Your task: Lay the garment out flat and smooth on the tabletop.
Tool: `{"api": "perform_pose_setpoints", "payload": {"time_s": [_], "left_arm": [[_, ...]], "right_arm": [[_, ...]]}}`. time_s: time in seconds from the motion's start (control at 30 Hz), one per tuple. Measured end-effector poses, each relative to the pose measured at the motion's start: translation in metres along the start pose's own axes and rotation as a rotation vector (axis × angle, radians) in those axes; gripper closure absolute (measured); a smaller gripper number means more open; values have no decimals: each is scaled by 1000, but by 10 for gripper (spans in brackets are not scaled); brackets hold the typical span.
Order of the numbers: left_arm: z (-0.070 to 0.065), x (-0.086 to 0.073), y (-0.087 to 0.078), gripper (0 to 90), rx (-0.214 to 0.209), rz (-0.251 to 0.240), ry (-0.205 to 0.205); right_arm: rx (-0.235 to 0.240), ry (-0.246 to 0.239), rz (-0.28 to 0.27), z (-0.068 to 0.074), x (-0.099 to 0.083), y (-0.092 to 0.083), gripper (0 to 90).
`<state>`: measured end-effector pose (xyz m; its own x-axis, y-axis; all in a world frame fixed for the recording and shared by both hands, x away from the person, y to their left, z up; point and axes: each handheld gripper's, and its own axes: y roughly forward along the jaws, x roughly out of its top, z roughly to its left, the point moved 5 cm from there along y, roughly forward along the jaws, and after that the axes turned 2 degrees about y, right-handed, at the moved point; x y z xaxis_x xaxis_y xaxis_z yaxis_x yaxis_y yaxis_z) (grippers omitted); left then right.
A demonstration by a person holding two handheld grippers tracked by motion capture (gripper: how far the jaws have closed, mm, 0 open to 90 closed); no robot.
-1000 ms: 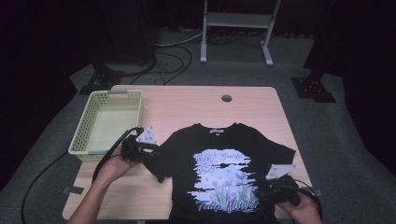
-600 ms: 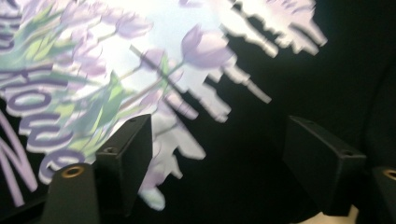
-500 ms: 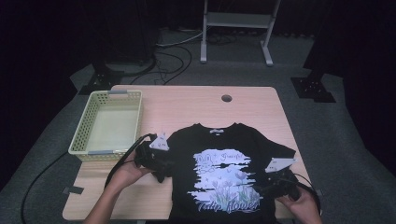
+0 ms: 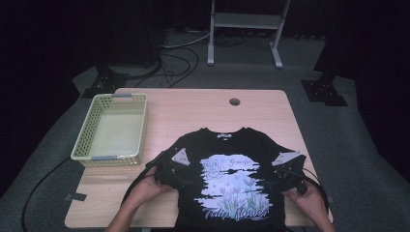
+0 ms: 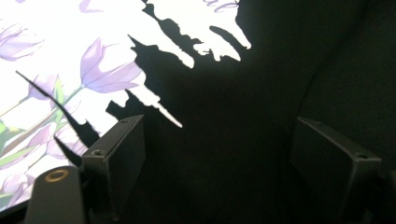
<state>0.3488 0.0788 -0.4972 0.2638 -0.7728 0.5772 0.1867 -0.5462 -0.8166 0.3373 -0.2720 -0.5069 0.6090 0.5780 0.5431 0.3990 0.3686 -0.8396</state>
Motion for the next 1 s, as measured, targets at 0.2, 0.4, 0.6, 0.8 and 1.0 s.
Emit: {"api": "perform_pose_setpoints", "payload": {"time_s": [0.2, 0.4, 0.6, 0.8, 1.0], "left_arm": [[8, 0, 6, 292, 25, -2, -19], [29, 1, 8, 293, 68, -5, -51], [49, 7, 11, 292, 100, 22, -84], [72, 11, 14, 291, 136, 13, -129], [94, 15, 17, 280, 176, 1, -172]], "right_arm": [[0, 14, 7, -4, 7, 5, 175], [-10, 33, 19, -9, 18, 12, 175], [-17, 47, 39, -15, 31, 19, 174], [-30, 67, 41, -23, 46, 28, 173], [-41, 81, 47, -33, 62, 39, 172]]}}
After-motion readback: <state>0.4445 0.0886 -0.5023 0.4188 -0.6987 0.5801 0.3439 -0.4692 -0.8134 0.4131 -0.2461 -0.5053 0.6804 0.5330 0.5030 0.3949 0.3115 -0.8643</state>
